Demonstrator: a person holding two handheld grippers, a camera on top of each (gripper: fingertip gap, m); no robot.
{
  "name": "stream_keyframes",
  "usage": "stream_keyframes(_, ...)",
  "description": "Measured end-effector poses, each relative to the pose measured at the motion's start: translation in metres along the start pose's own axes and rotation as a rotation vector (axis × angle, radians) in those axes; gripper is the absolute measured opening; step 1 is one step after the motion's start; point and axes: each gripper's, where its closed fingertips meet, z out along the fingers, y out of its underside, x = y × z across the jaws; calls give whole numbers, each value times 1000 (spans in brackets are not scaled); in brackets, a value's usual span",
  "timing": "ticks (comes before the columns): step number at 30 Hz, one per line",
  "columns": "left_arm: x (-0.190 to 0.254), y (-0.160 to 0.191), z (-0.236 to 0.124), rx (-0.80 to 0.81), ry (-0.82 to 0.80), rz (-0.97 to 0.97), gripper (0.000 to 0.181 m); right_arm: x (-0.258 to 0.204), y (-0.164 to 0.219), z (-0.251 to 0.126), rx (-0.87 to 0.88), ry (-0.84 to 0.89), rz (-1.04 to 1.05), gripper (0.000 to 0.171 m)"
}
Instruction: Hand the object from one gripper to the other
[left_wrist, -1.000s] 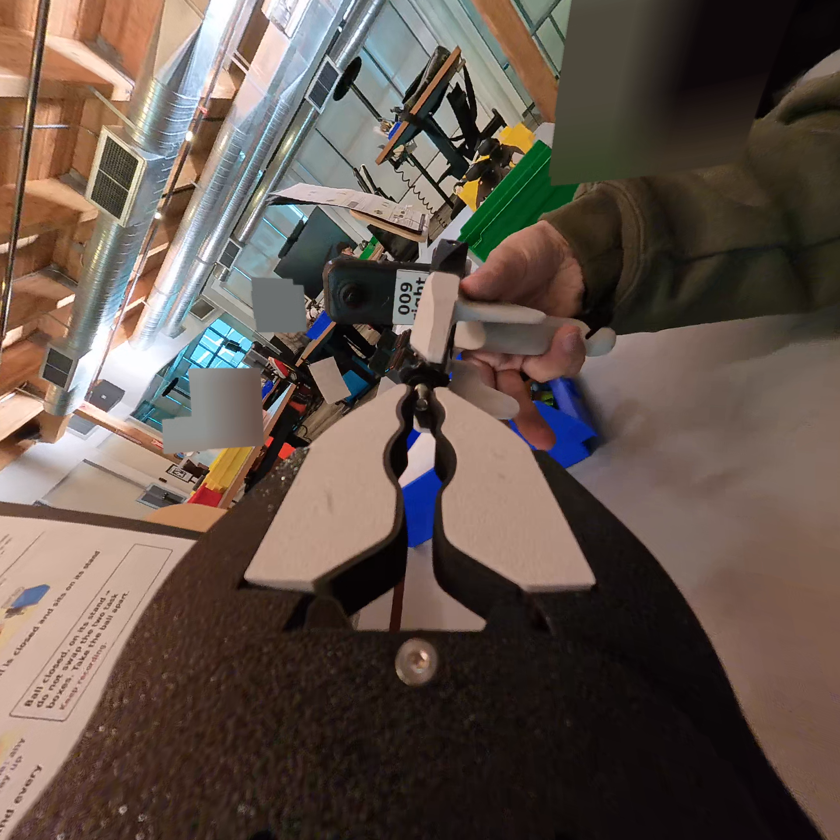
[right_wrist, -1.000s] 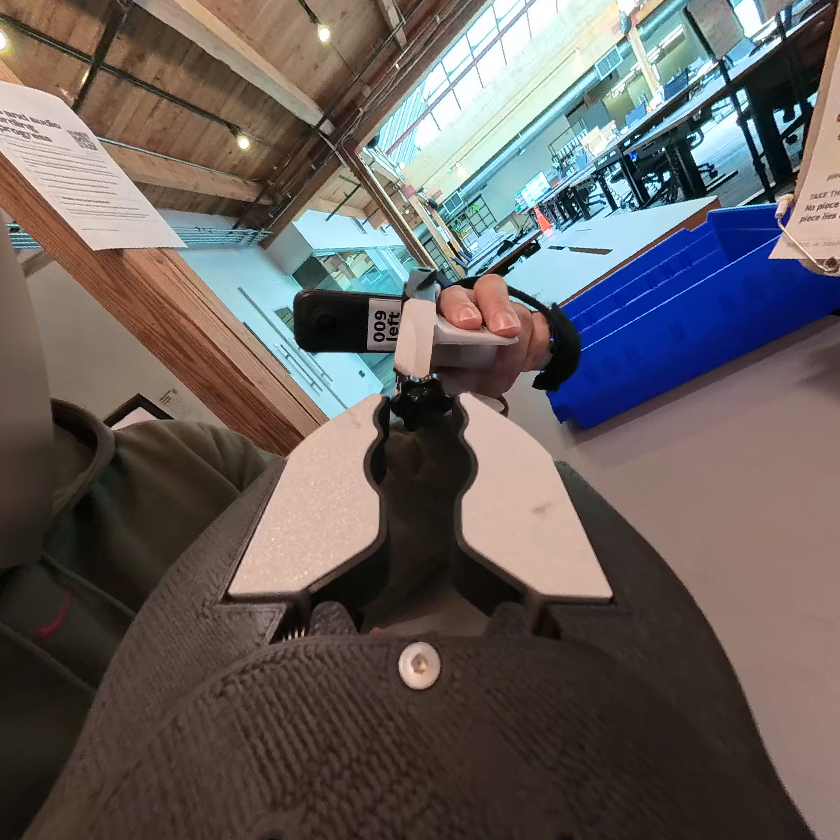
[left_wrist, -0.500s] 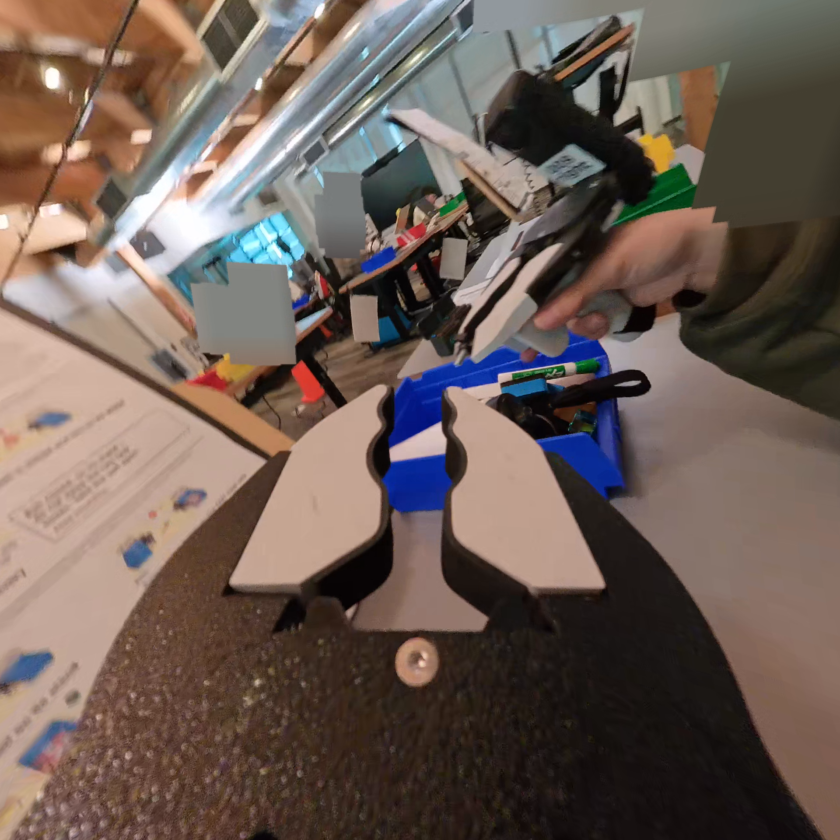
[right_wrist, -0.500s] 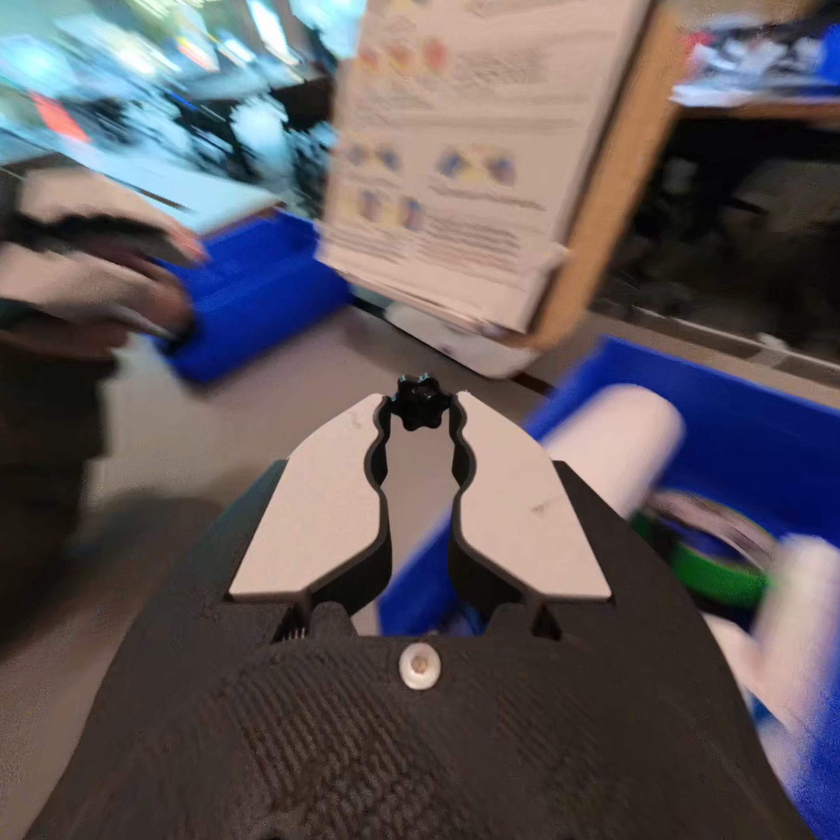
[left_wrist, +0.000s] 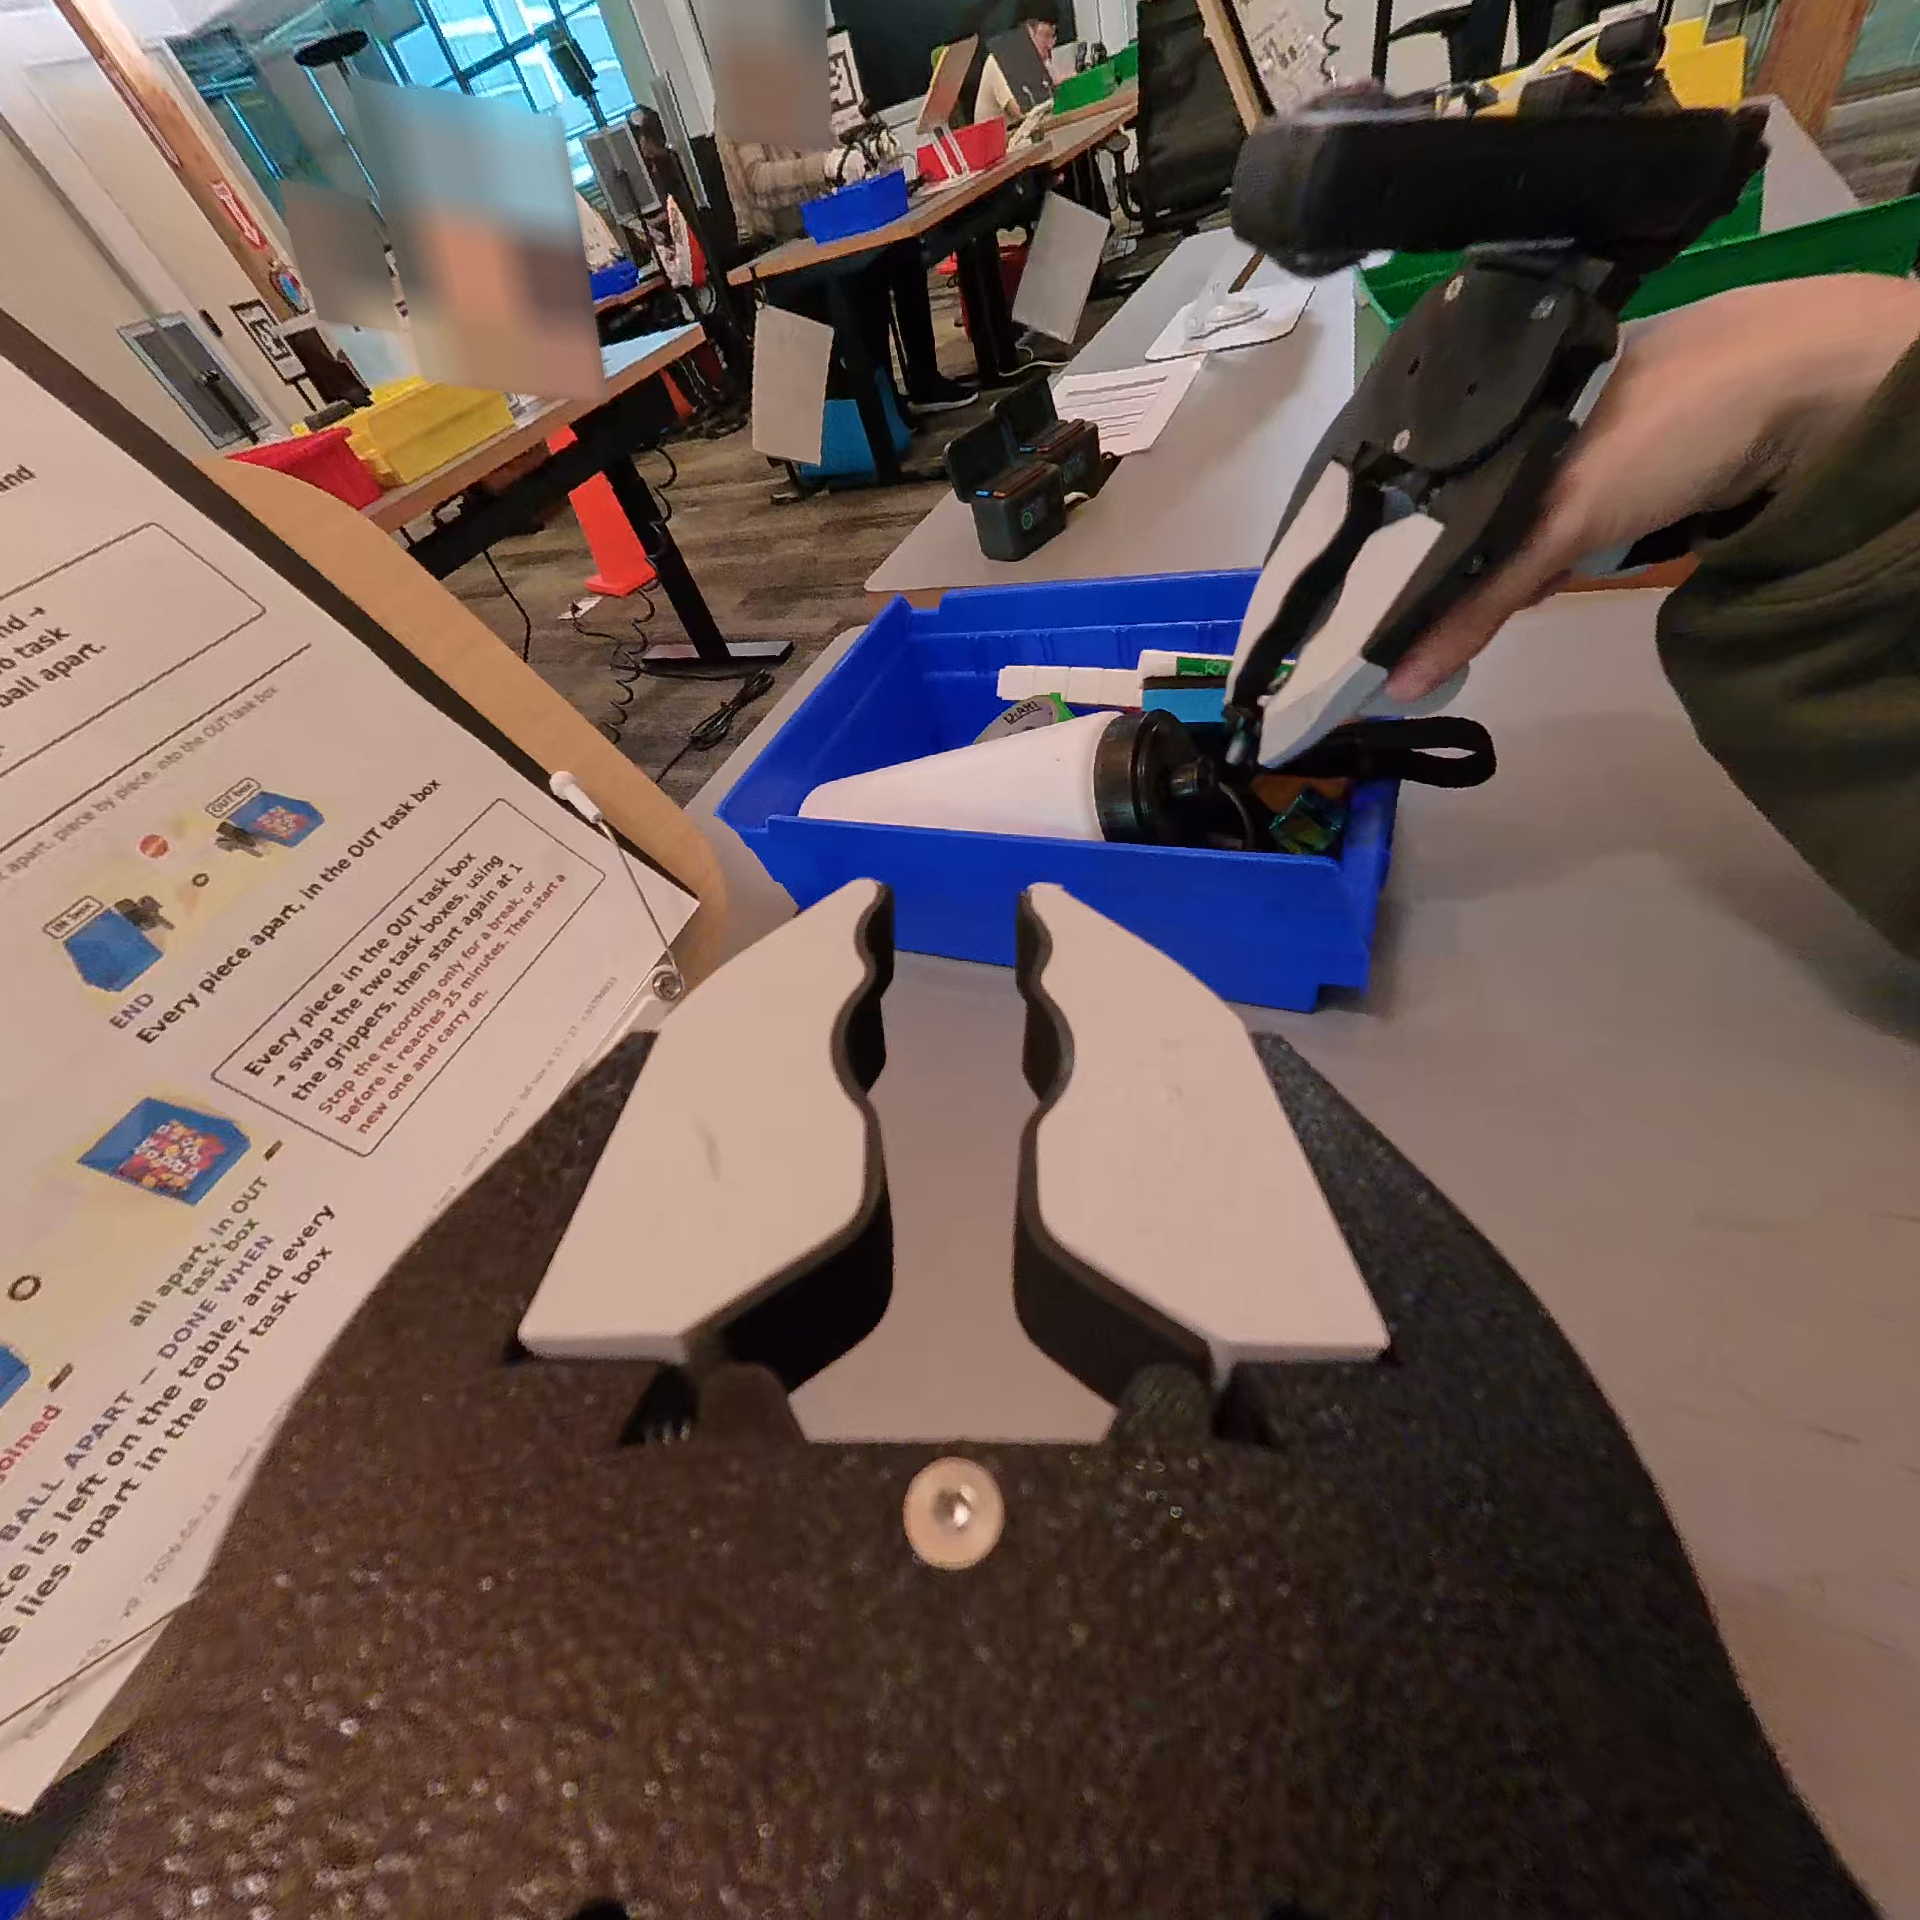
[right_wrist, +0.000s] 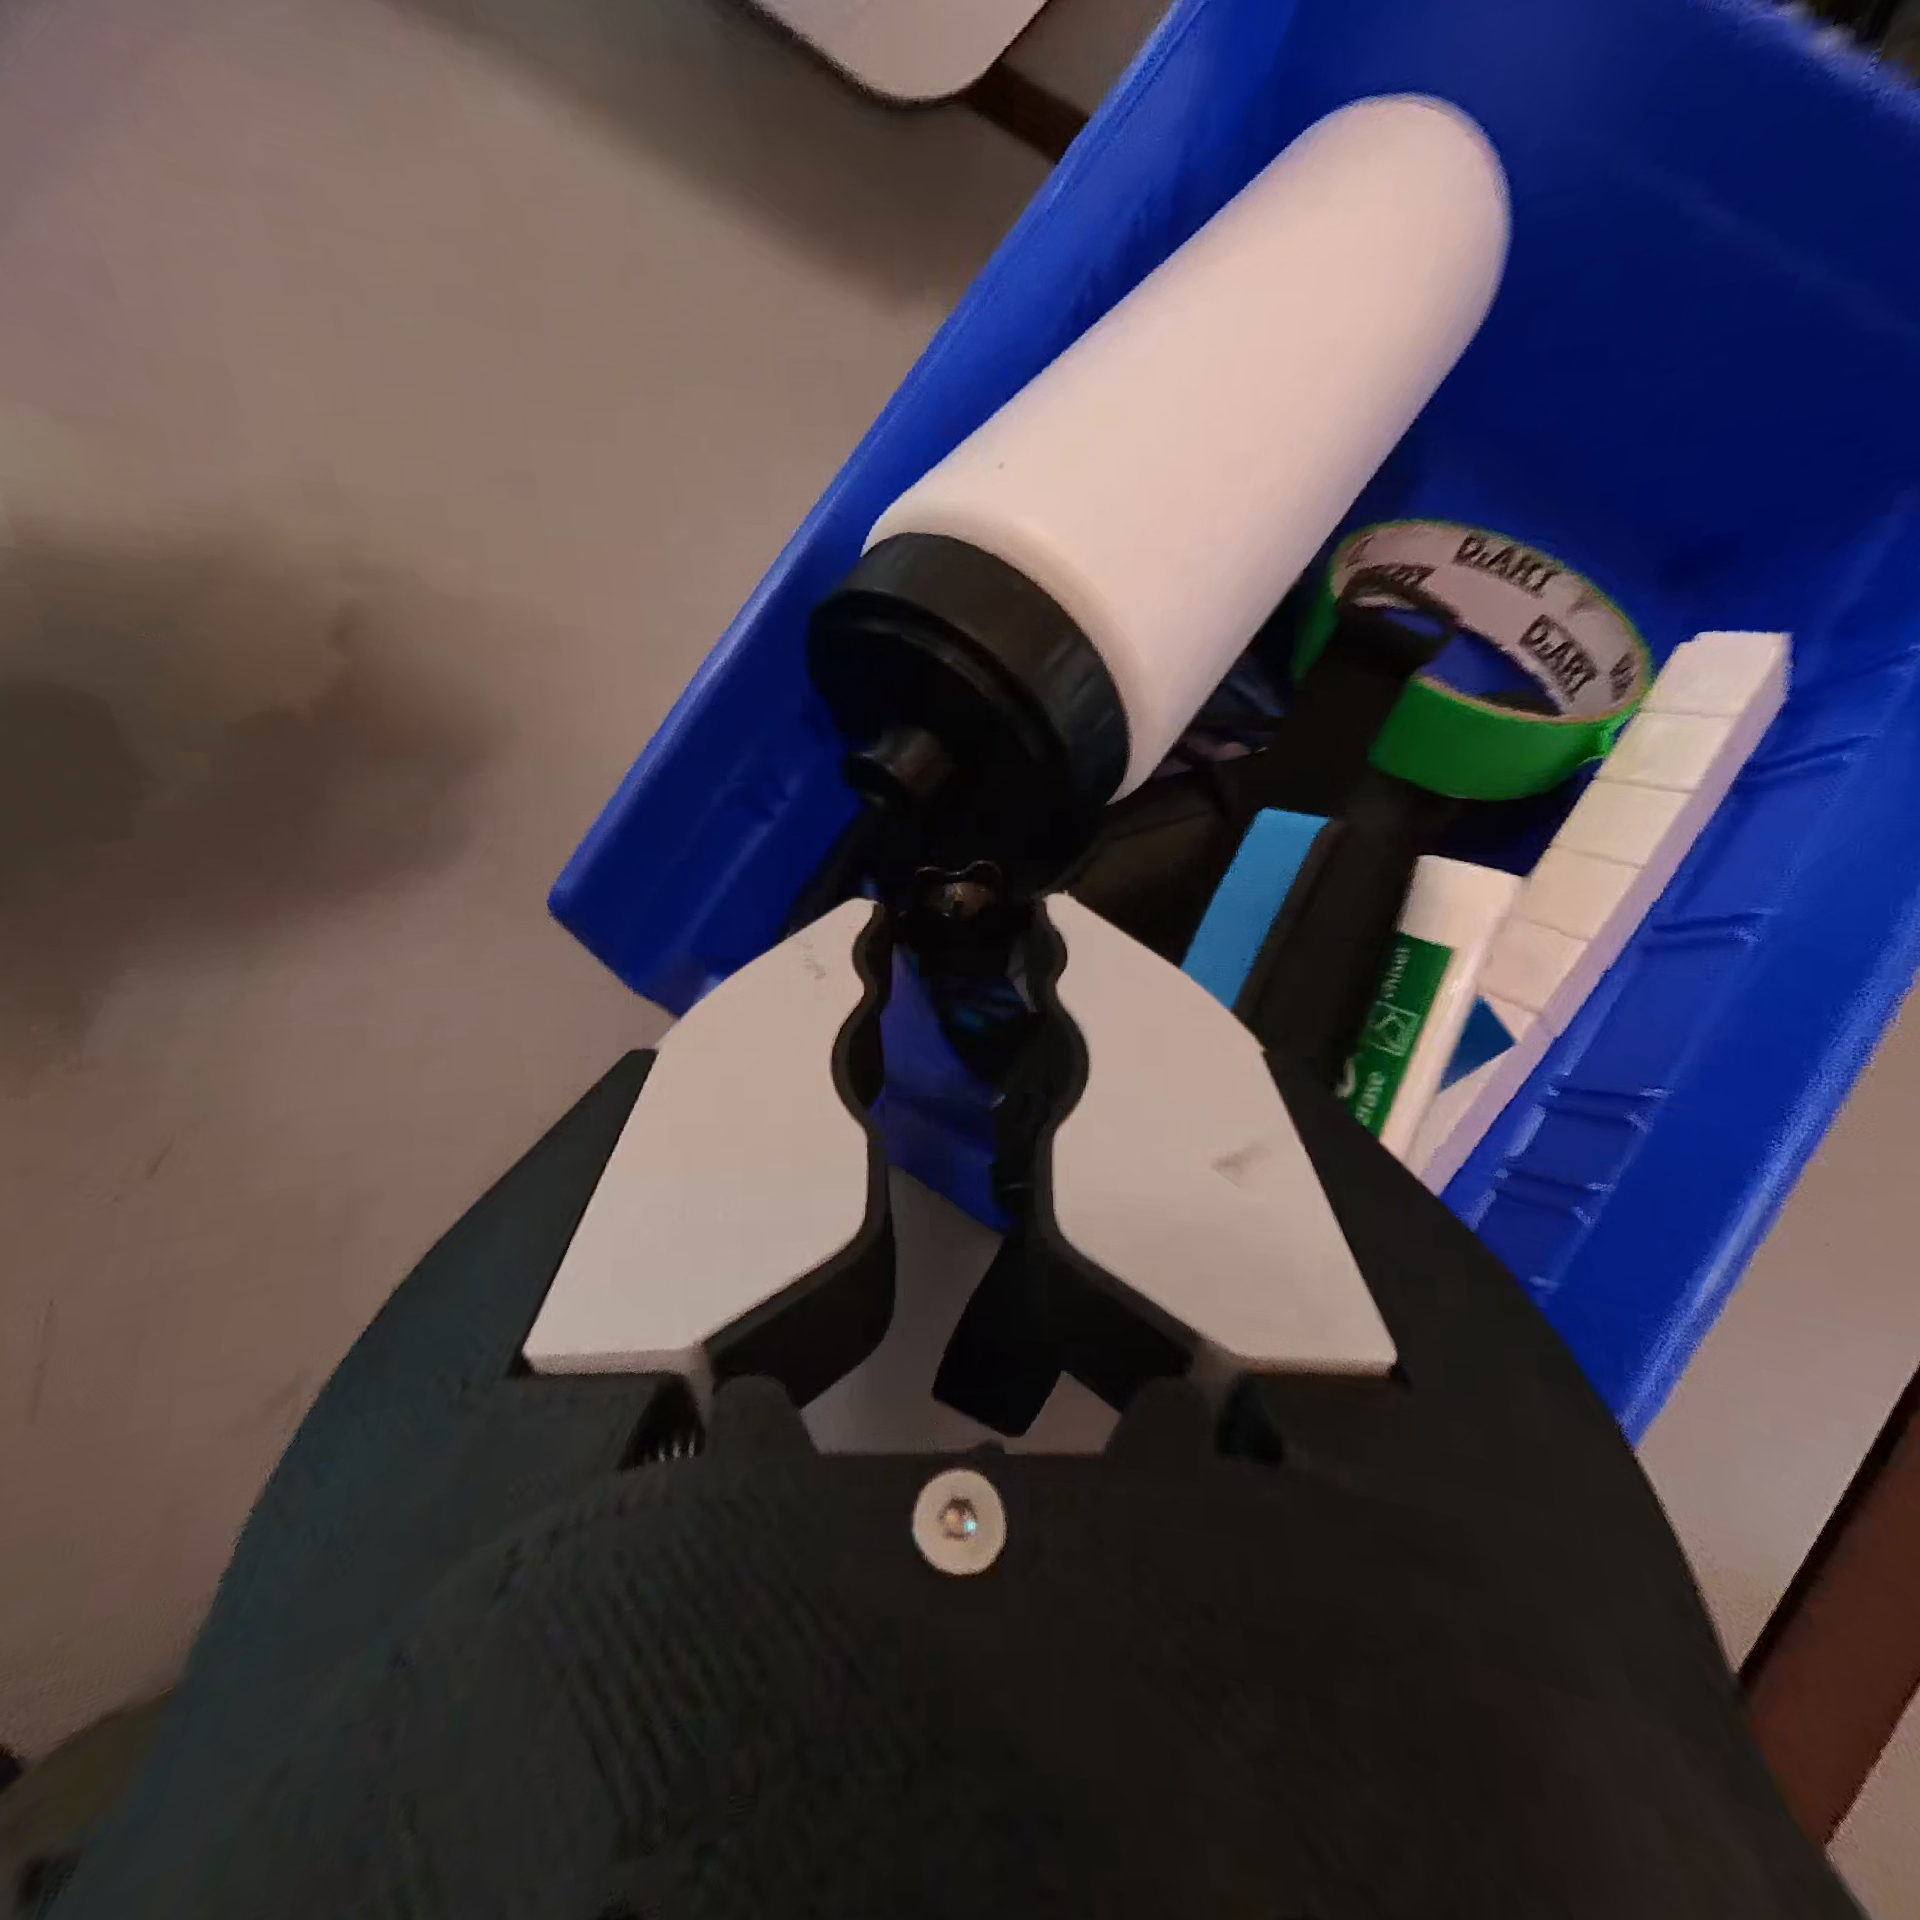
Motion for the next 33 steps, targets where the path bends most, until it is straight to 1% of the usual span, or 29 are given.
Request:
stream_keyframes(6, -2, 0, -2, -3, -3, -10, 21, -7, 13, 17, -80, -66, 15, 26)
stream_keyframes(9, -1, 2, -1, -11, -2, -7, 21, -7, 20, 24, -120, -70, 22, 26)
stream_keyframes(16, -2, 3, 1, -14, -1, -14, 21, -9, 15, 26, -82, -98, 42, 27)
stream_keyframes(23, -1, 5, 3, -34, 3, 1, 21, -11, 4, 22, -28, -80, -4, 45)
stream_keyframes(25, -2, 4, 2, -31, -5, 0, 21, -6, -4, 15, 14, -36, -17, 43)
stream_keyframes(27, -3, 1, 0, -19, -10, -6, 21, -2, -20, 3, 113, 7, -15, 51)
stream_keyframes(28, -3, 0, 0, -14, -10, -10, 21, -1, -30, -5, 172, 27, -12, 51)
stream_keyframes(33, -12, -7, -12, 1, -65, -55, 21, -5, -85, -55, 558, 121, -93, 55)
